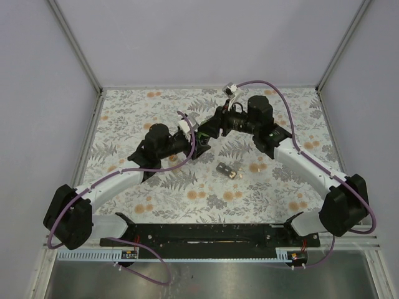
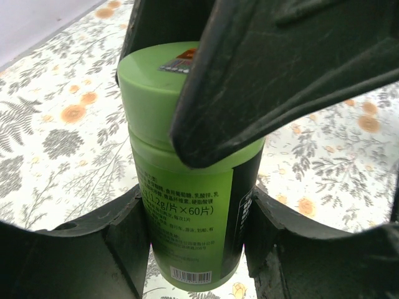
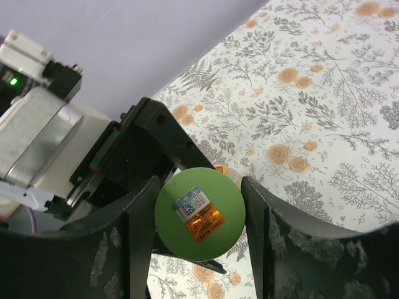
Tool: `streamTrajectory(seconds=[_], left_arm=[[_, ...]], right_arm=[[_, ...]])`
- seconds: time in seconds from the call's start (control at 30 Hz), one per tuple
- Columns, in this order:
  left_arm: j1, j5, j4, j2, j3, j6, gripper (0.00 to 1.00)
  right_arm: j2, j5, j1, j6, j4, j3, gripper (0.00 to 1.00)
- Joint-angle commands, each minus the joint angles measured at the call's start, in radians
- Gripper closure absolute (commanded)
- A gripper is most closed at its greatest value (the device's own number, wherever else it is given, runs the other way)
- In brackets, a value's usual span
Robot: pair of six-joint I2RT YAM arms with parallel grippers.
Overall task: Sort the pills into containers
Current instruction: Screw the lid of the pill bottle onto the pill bottle.
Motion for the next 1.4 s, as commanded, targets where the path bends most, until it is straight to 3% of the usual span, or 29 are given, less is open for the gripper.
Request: streamTrajectory(seconds=[0.0, 0.07, 0.23, 0.27, 0.3, 0.53, 0.93, 1.1, 1.37], left_arm=[[-0.018, -0.232, 0.054, -0.008, 0.075, 0.052, 1.00], [-0.034, -0.275, 0.049, -0.007, 0.075, 0.073, 1.00], [-0.040, -0.290, 0.055, -0.008, 0.064, 0.092, 1.00], [-0.040, -0.269, 0.063, -0.011, 0.057, 0.090, 1.00], [-0.038, -0.249, 0.069, -0.013, 0.049, 0.089, 1.00], [0.020, -0.018, 0.126, -0.024, 0.014, 0.025, 1.00], [0.077, 0.481, 0.257, -0.031, -0.005, -0.155, 1.00], [0.080, 0.596, 0.322, -0.022, -0.008, -0.233, 1.00], [0.080, 0.651, 0.420, 0.002, -0.019, -0.330, 1.00]], right_arm=[[0.025, 0.083, 0.050, 0.055, -0.113, 0.053, 0.45], [0.028, 0.091, 0.051, 0.064, -0.113, 0.058, 0.40], [0.004, 0.093, 0.056, 0.014, -0.154, 0.063, 0.15], [-0.007, 0.097, 0.056, -0.009, -0.156, 0.058, 0.04], [-0.015, 0.102, 0.054, -0.031, -0.156, 0.049, 0.01], [-0.105, 0.027, -0.010, -0.097, -0.070, -0.019, 0.01], [-0.177, -0.358, -0.090, -0.109, 0.137, -0.105, 0.01], [-0.176, -0.419, -0.090, -0.105, 0.177, -0.114, 0.01], [-0.159, -0.444, -0.090, -0.079, 0.234, -0.121, 0.06]])
